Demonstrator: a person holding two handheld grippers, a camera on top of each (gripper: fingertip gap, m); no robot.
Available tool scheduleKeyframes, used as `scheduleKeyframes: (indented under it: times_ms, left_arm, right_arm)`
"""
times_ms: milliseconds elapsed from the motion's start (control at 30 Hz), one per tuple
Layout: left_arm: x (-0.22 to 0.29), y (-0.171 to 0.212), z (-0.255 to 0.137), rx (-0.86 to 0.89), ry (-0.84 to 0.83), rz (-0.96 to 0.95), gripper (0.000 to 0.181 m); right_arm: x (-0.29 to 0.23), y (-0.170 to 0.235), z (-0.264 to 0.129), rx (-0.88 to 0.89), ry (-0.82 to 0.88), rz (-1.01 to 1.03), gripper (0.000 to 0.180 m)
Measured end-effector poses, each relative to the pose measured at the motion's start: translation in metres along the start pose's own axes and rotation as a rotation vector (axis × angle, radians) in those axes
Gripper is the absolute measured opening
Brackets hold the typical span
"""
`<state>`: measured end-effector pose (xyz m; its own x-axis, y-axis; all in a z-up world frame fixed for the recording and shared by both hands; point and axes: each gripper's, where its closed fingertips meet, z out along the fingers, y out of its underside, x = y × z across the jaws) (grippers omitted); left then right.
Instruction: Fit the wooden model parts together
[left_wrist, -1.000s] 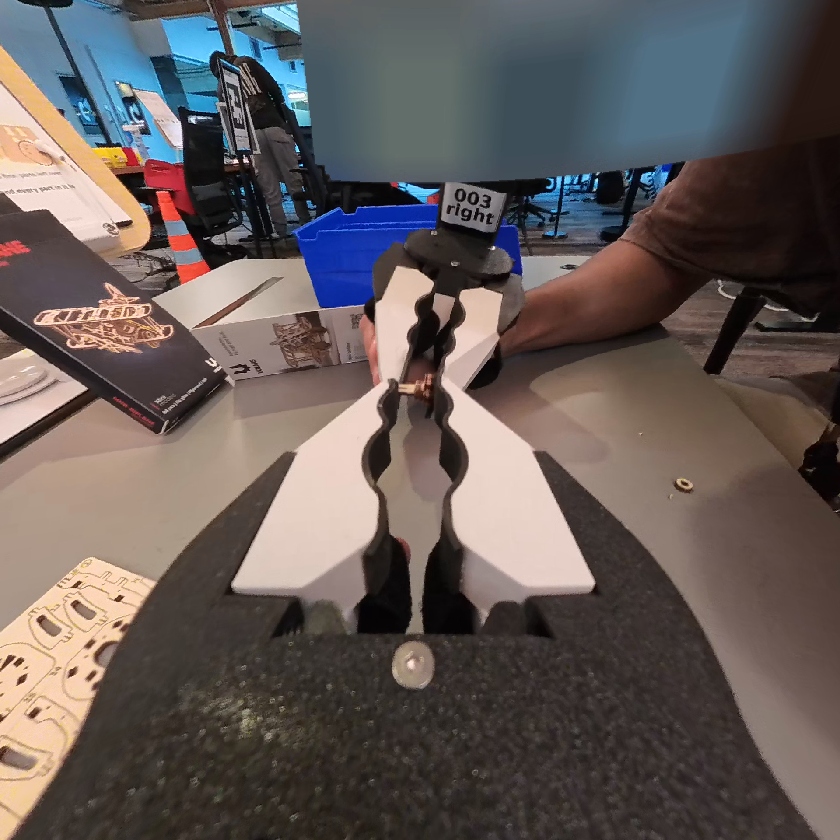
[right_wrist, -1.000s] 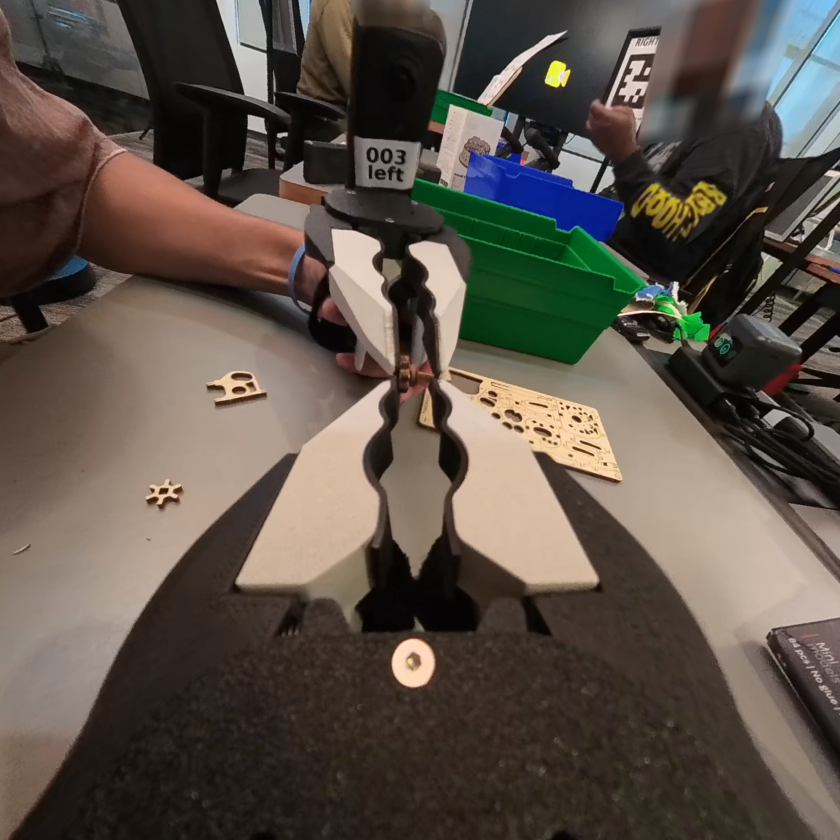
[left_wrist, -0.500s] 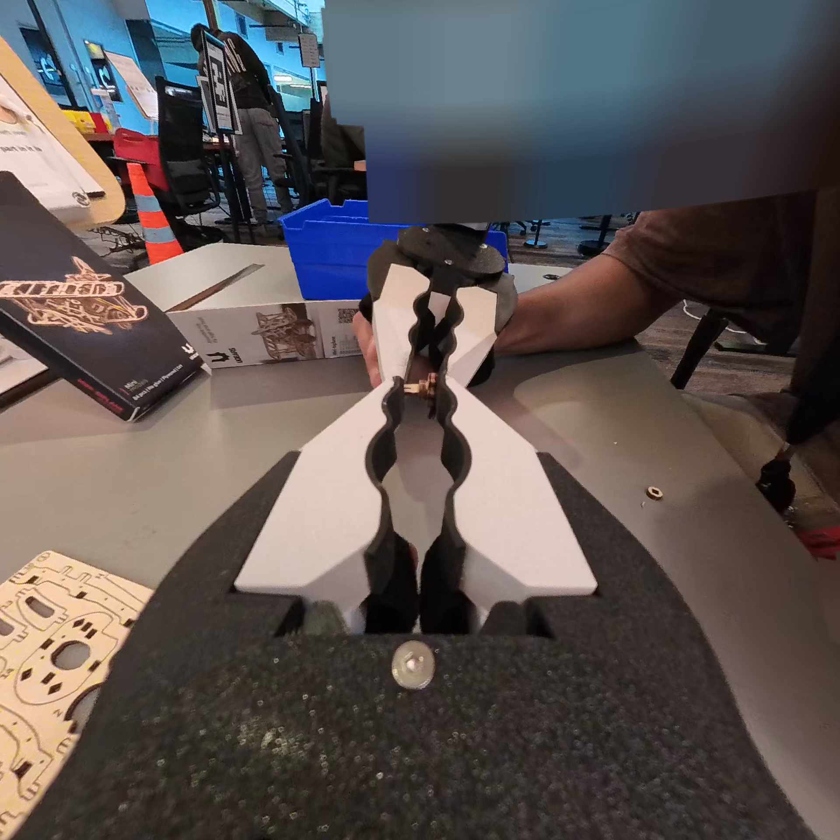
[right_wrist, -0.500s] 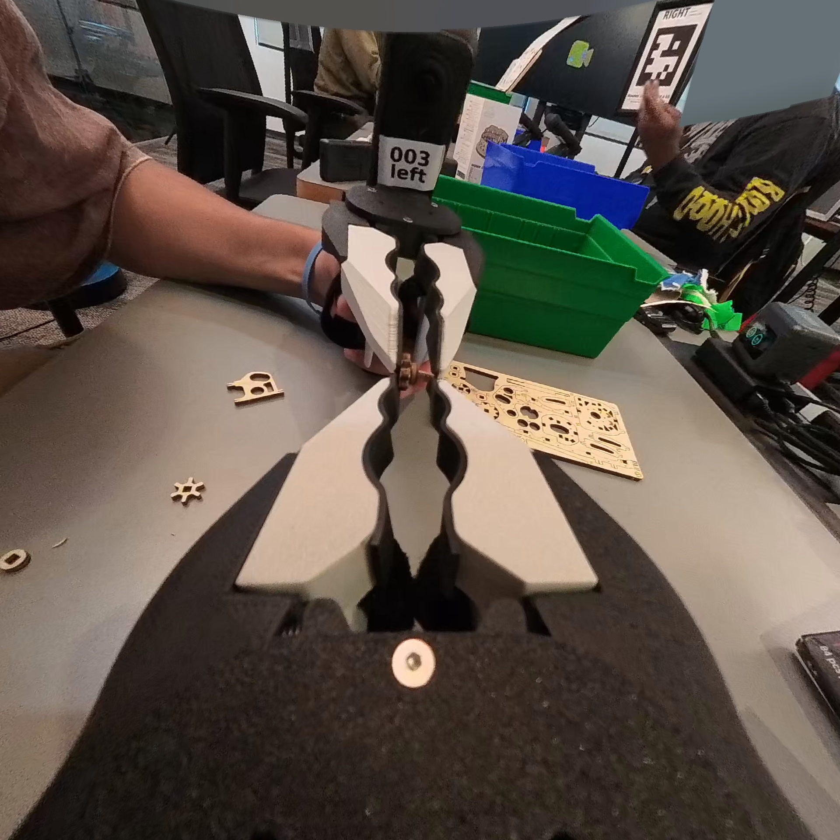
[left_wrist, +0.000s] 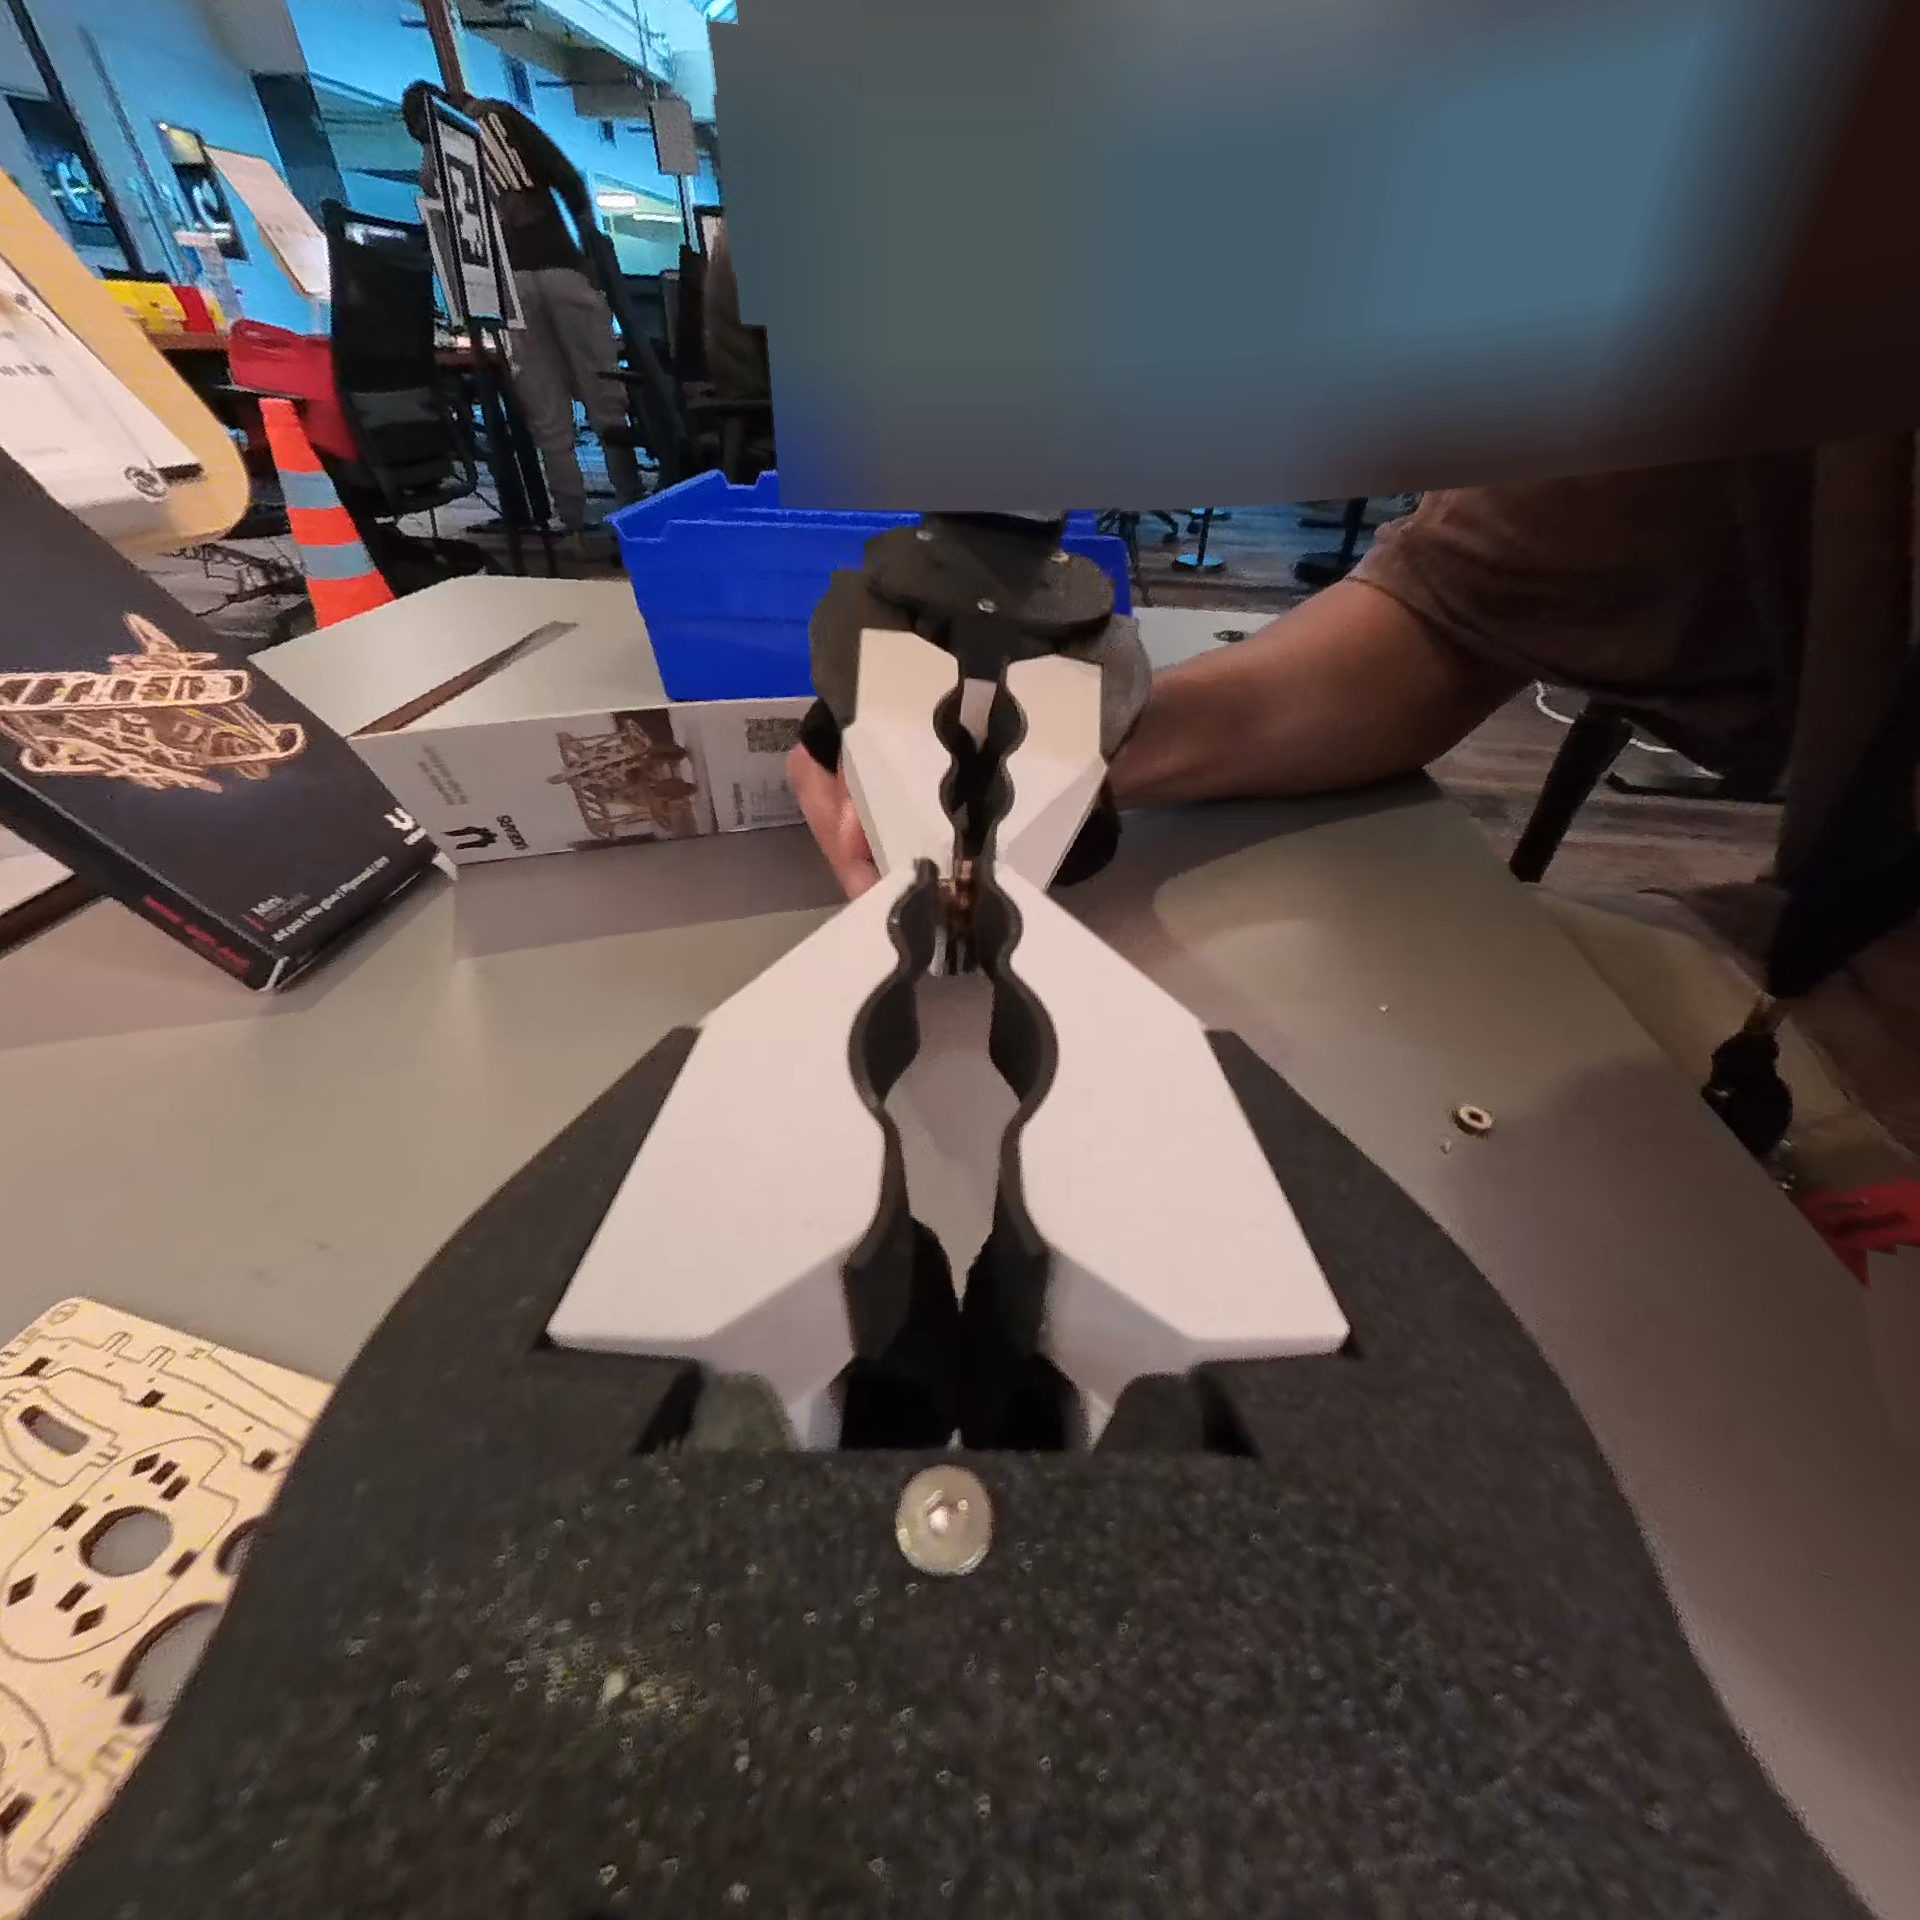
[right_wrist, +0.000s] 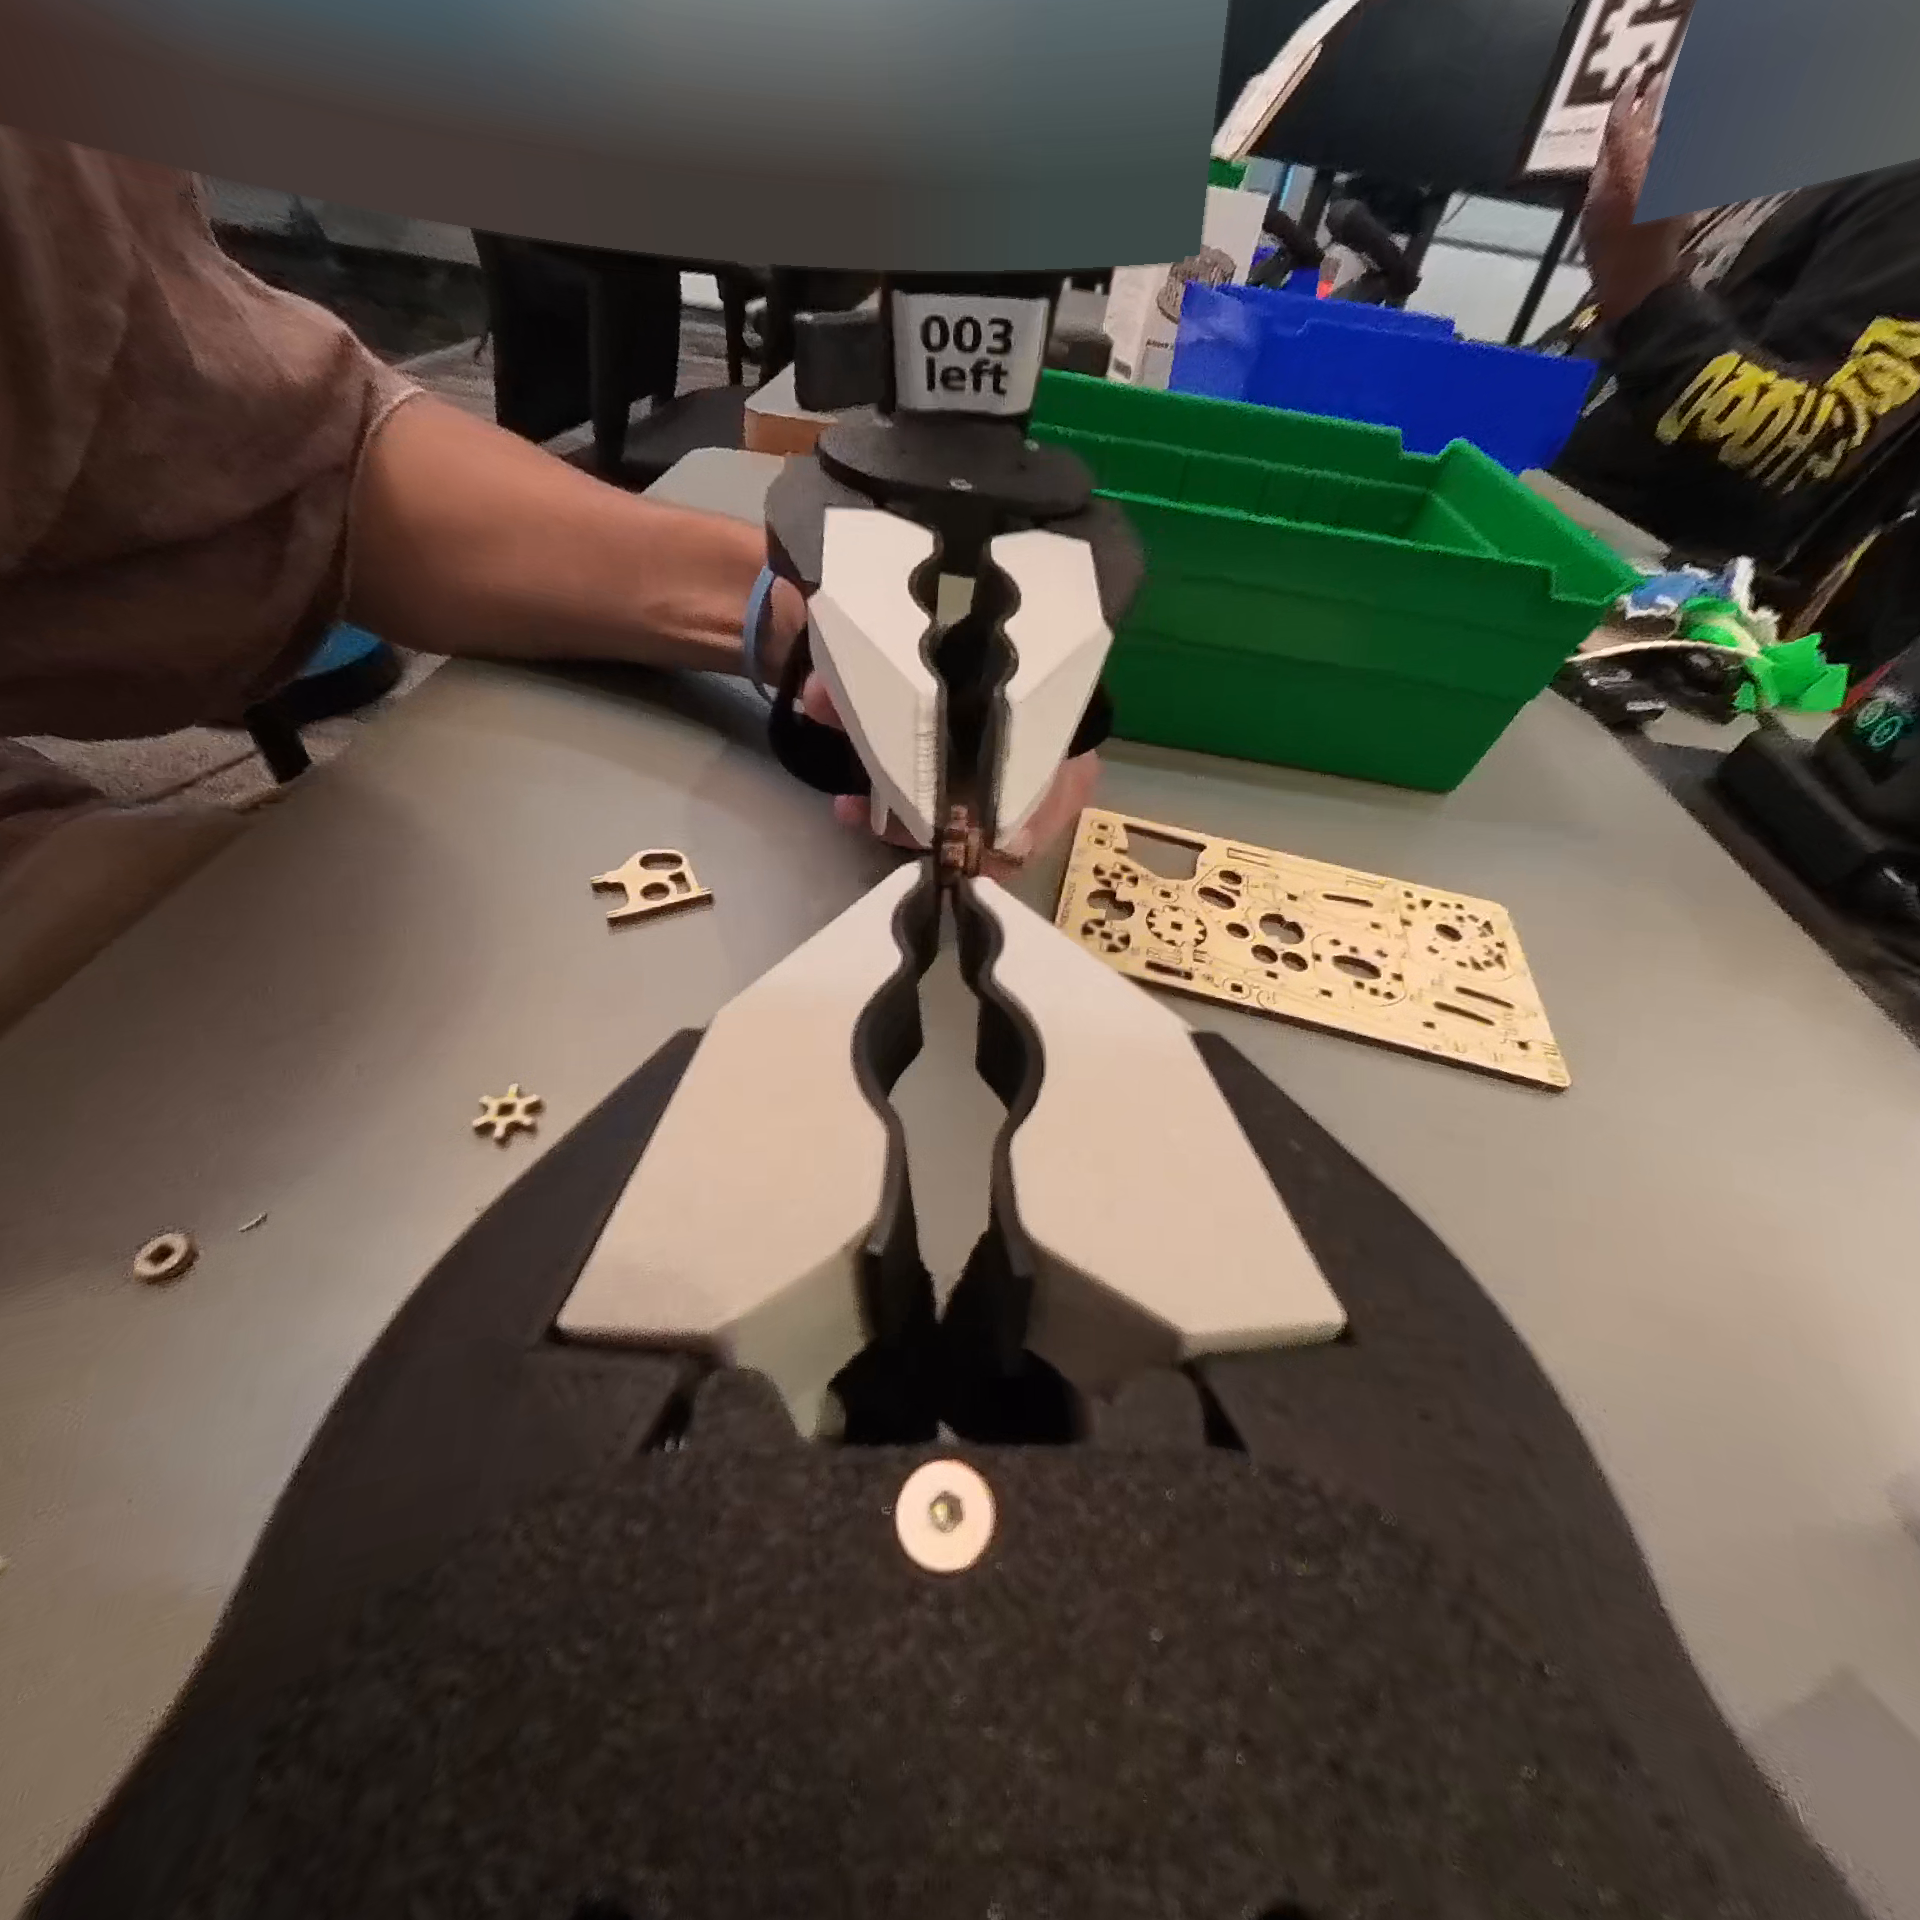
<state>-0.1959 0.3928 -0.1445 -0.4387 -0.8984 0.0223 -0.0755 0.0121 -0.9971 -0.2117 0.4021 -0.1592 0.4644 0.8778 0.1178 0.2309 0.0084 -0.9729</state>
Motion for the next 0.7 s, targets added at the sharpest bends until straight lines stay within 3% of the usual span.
scheduleKeyframes:
  times_ms: [200, 333, 533, 700]
  left_arm:
    - [-0.005, -0.007, -0.003, 0.053, -0.03, 0.051, 0.004]
    - [-0.015, -0.018, -0.01, 0.133, -0.059, -0.022, 0.004]
    - [-0.019, -0.027, -0.012, 0.22, -0.005, -0.229, 0.004]
    - [-0.019, -0.025, -0.007, 0.237, 0.046, -0.397, 0.004]
  right_arm:
    - [0.007, -0.007, -0.004, 0.08, 0.055, -0.017, 0.002]
    - [0.015, -0.008, -0.009, 0.128, 0.108, 0.004, 0.008]
    - [0.02, -0.018, -0.011, 0.162, 0.134, 0.058, 0.04]
    - [0.03, -0.024, -0.019, 0.118, 0.395, -0.206, 0.025]
